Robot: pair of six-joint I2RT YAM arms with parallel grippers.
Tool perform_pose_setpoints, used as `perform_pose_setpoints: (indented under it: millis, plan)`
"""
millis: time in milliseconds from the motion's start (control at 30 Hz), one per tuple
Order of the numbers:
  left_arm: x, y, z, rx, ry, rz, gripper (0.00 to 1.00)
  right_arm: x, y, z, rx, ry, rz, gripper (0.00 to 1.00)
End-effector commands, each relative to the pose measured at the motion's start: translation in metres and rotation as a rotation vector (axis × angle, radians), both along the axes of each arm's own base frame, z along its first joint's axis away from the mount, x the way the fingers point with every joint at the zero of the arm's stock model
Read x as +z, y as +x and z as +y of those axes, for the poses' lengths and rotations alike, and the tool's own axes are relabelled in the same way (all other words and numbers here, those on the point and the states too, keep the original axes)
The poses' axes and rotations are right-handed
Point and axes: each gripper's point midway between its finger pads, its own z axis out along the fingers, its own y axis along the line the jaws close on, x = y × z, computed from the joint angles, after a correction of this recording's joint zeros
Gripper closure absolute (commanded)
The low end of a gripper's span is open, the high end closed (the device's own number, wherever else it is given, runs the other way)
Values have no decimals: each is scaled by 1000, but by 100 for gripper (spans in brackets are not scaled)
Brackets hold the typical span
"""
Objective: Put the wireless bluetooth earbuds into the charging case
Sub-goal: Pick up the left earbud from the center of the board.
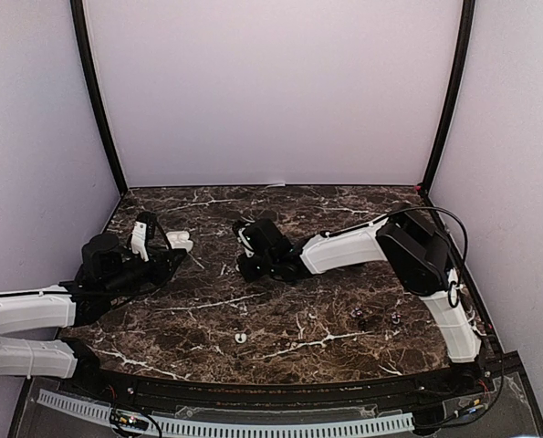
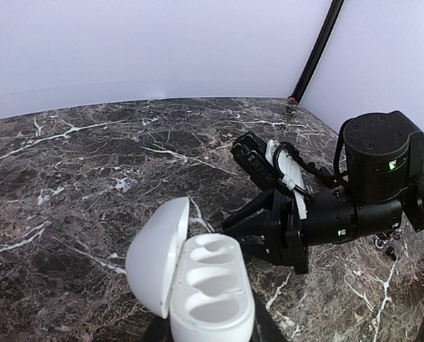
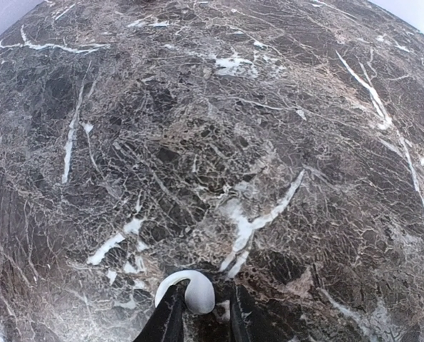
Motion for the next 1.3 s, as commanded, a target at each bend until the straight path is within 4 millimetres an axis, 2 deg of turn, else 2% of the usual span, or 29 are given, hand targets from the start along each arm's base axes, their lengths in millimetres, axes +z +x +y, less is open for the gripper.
perform_pose_setpoints:
  millis: [0,100,333,467,633,767,1067,1267]
  plan:
    - [9,0,1,-4,-11,-45,94,-8,-3,8,14,-27,-16,80]
    - [9,1,1,-1,-8,-43,94,-9,-7,11,26,-33,-10,83]
    - [9,0,0,-8,-8,-42,94,-11,-13,11,38,-38,23,84]
    - [10,-1,0,-10,-10,-43,94,-5,-18,7,40,-32,41,84]
    - [10,-1,-1,-15,-14,-43,94,5,-32,-4,58,5,55,89]
    - [10,-1,-1,-19,-15,-43,94,11,-45,-16,73,32,64,94]
    - [10,-2,-2,-28,-17,-43,94,38,-74,-46,105,102,49,95]
    - [14,-8,-11,-87,-38,-57,94,41,-96,-80,90,109,57,95]
